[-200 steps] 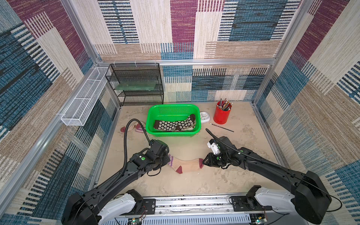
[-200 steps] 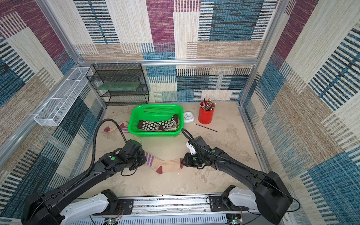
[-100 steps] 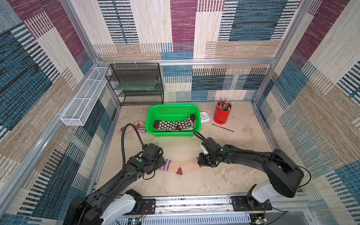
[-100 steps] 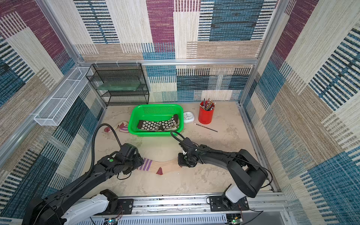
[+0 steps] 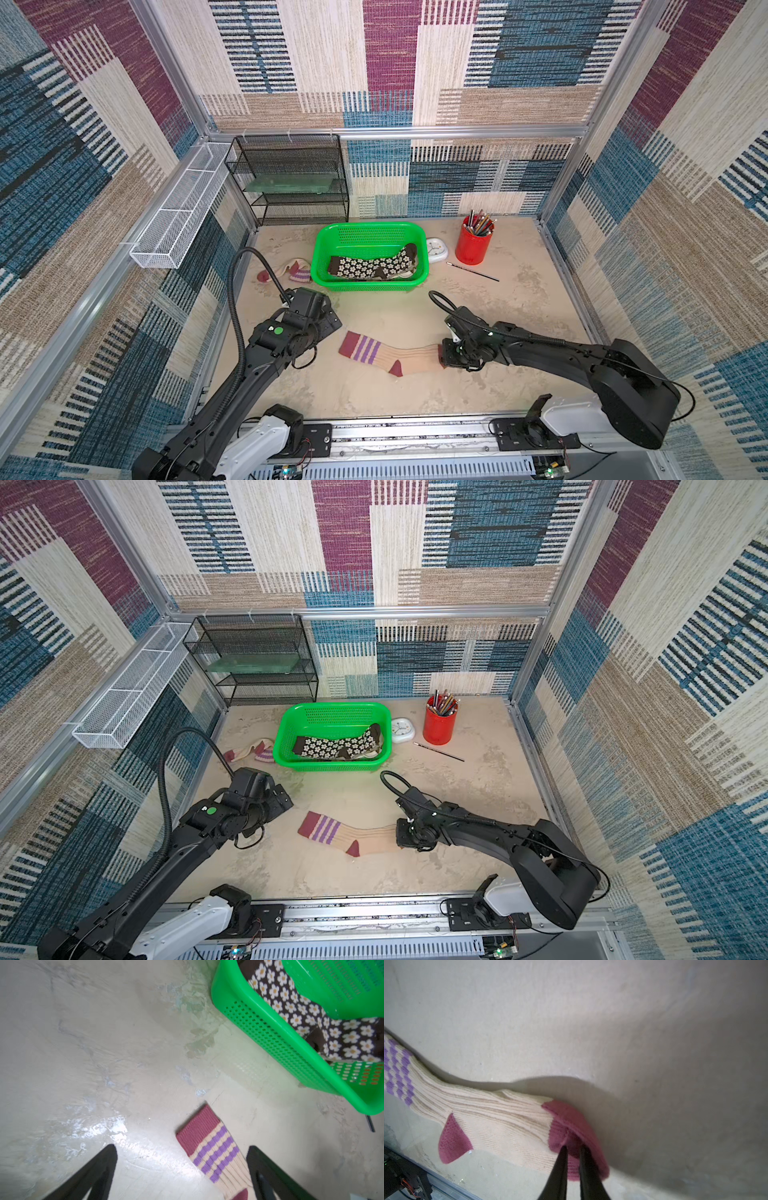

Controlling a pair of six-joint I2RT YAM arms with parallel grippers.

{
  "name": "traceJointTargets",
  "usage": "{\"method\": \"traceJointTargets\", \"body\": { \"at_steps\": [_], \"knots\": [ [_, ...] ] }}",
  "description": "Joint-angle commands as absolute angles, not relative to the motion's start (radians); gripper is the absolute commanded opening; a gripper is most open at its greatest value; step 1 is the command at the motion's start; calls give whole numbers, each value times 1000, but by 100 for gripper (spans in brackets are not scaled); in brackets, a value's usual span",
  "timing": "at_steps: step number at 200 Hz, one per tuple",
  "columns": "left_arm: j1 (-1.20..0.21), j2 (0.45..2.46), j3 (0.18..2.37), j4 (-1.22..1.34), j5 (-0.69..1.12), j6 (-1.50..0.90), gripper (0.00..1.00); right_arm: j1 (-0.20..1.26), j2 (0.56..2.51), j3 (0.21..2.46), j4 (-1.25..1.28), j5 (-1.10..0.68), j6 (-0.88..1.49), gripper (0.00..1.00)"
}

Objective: Place the socks together as a pair
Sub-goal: Flatten out the sock at the center of the board, then pick up the sock at the center of the board.

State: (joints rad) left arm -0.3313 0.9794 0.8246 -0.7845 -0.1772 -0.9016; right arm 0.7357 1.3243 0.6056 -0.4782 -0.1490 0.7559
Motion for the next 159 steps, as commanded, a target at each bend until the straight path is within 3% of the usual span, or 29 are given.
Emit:
{"method": "traceJointTargets", "body": {
  "at_steps": [1, 15, 36, 49, 65, 92, 106, 159],
  "knots": [
    [-247, 1017, 869, -796, -154, -810, 98, 730, 1272, 605, -522, -122, 777, 16],
    [-173, 1060, 909, -791, -128, -772, 98, 719, 1249, 614, -550, -120, 764, 19],
    [-59, 1123, 963, -773, -97, -714, 98, 715, 1193, 631, -556, -130, 751, 31],
    [16, 1172, 994, -744, -53, -665, 86, 713, 1147, 644, -550, -132, 750, 38],
    [125, 1281, 1041, -731, 53, -620, 82, 706, 1102, 658, -547, -137, 753, 46],
    [189, 1497, 1168, -738, 166, -552, 73, 698, 1050, 687, -533, -174, 726, 88],
    [189, 1599, 1240, -746, 197, -541, 69, 710, 1021, 706, -505, -204, 680, 99],
    [189, 1893, 1456, -749, 247, -537, 57, 707, 934, 744, -536, -214, 640, 96]
  ]
}}
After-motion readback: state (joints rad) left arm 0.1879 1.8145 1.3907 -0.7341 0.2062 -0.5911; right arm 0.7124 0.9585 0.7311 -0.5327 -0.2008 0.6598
